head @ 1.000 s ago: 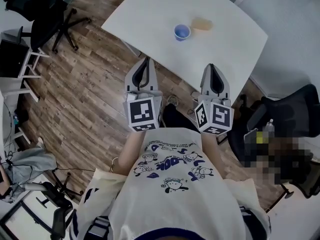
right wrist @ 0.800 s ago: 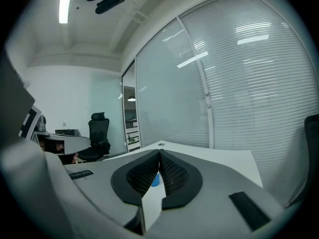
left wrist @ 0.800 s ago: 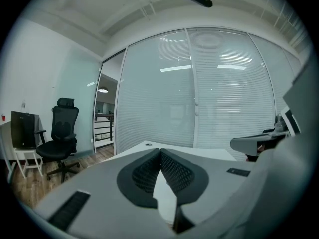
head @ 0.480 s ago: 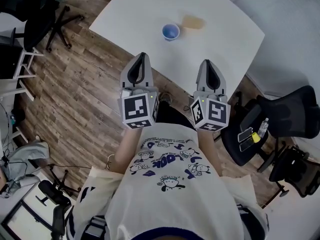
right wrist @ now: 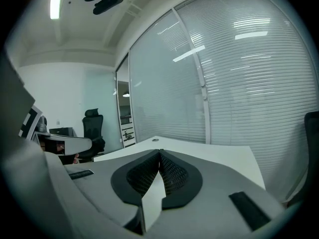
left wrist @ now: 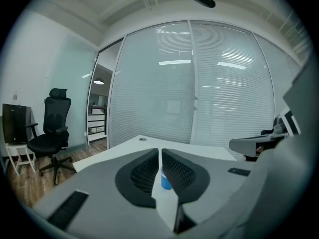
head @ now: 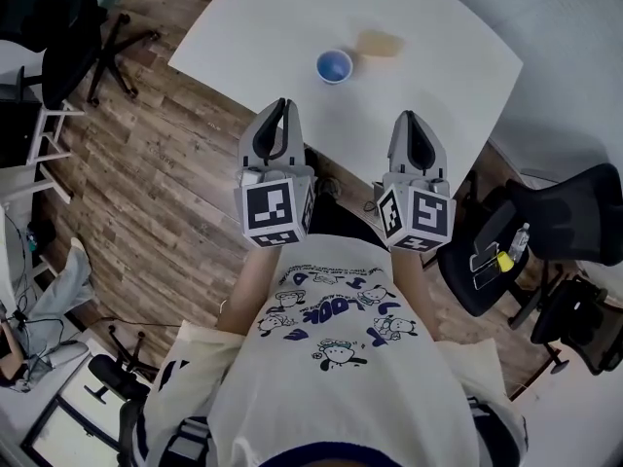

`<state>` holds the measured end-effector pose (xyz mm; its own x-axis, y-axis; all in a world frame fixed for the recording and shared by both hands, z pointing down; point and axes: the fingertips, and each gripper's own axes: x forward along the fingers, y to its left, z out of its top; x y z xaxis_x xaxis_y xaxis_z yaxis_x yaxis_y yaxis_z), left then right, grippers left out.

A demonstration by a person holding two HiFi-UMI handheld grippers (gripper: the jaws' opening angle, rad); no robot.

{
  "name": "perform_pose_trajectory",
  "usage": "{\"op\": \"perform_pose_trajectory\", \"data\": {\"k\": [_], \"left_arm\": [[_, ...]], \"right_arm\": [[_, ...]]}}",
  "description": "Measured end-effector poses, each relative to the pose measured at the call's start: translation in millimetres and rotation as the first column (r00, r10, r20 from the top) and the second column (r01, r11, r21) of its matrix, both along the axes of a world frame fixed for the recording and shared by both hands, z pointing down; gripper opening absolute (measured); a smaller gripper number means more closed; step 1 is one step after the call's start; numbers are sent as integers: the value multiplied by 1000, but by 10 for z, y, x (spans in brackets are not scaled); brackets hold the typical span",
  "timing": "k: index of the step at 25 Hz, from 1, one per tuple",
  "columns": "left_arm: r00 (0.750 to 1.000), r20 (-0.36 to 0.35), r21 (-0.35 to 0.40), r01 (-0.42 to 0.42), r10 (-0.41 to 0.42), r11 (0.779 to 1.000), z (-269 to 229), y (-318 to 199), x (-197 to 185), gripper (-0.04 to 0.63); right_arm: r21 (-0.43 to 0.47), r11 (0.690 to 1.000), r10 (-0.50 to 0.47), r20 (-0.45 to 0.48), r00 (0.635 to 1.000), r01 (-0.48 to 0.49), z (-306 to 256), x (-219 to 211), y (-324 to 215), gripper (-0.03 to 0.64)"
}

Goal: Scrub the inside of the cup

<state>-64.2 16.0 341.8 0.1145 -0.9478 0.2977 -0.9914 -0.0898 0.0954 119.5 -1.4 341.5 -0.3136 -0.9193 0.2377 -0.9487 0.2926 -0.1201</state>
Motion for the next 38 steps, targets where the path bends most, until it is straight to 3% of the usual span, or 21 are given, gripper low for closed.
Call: {"op": "perform_pose_trajectory", "data": {"k": [13, 25, 32, 38], "left_arm": [[997, 2, 2, -78, 78, 997, -39, -417, 86, 46], [995, 12, -80, -99, 100, 992, 265, -880, -106, 46], [995, 16, -173, -97, 101, 980, 706, -1157, -301, 46], [994, 19, -190, -100, 105, 977, 771, -1325, -428, 46]], "right_arm": [[9, 999, 52, -37, 998, -52, -65, 138, -272, 28], [-76, 997, 26, -91, 996, -33, 278, -50, -806, 63], [-158, 987, -41, -153, 987, 16, 728, -204, -1134, 123], [-209, 974, -144, -278, 950, 87, 863, -296, -1253, 130]]}}
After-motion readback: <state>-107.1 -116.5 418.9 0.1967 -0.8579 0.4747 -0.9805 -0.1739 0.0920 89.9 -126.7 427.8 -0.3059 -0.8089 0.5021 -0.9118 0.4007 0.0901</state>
